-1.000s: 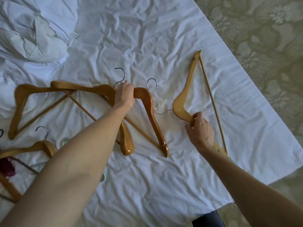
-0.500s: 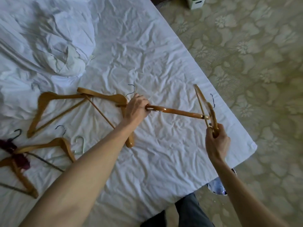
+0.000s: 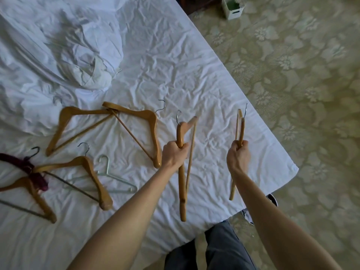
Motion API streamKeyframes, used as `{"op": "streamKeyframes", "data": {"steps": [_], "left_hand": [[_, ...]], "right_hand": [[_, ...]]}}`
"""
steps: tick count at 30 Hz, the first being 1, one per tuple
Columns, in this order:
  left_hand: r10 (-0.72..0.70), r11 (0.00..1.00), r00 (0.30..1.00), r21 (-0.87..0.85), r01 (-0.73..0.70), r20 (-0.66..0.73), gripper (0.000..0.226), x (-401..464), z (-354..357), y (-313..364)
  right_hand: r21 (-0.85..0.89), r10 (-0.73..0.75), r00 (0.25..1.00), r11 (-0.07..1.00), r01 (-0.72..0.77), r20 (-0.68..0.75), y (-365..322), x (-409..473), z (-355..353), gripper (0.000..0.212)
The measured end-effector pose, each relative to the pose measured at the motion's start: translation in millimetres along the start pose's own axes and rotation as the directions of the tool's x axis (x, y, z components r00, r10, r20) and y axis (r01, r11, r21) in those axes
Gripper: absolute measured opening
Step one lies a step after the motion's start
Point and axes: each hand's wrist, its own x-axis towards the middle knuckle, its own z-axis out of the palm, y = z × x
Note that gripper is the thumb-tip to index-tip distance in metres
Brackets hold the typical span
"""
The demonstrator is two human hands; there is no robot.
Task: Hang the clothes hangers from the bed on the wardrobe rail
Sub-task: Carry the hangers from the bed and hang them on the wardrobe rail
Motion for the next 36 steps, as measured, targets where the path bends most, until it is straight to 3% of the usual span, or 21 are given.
{"op": "streamKeyframes", "data": {"steps": [5, 10, 15, 19, 25, 31, 36], "left_hand": [[-0.038, 0.988, 0.993, -0.143, 0.054, 0.116, 0.016, 10, 14, -17], [0.097, 0.983, 0.956, -0.176, -0.049, 0.277, 0.021, 21, 53, -23], [0.143, 0.935, 0.951, -0.353, -0.038, 0.276, 0.022, 9, 54, -32], [0.146, 0.894, 0.971, -0.445, -0.047, 0.189, 0.018, -18, 15, -29], [0.142, 0.849, 0.990, -0.511, -0.132, -0.019, 0.021, -88, -78, -42], [0.066, 0.762, 0.955, -0.604, -0.235, -0.289, 0.016, -187, -172, -101], [-0.040, 0.723, 0.870, -0.616, -0.314, -0.491, 0.013, -293, -236, -173]], "right_hand": [[-0.004, -0.064, 0.986, 0.998, 0.065, 0.153, 12, 0, 19, 0.017], [0.046, -0.153, 0.904, 0.988, 0.147, 0.399, 26, -1, 38, 0.016], [0.109, -0.287, 0.837, 0.957, 0.268, 0.466, 11, -10, 21, 0.010], [0.138, -0.395, 0.777, 0.916, 0.378, 0.490, -22, -40, -8, 0.004], [0.221, -0.549, 0.558, 0.807, 0.547, 0.622, -87, -116, -42, 0.007], [0.351, -0.668, 0.227, 0.613, 0.708, 0.709, -136, -222, -32, 0.010], [0.459, -0.691, -0.036, 0.440, 0.772, 0.722, -149, -350, -8, 0.008]]}}
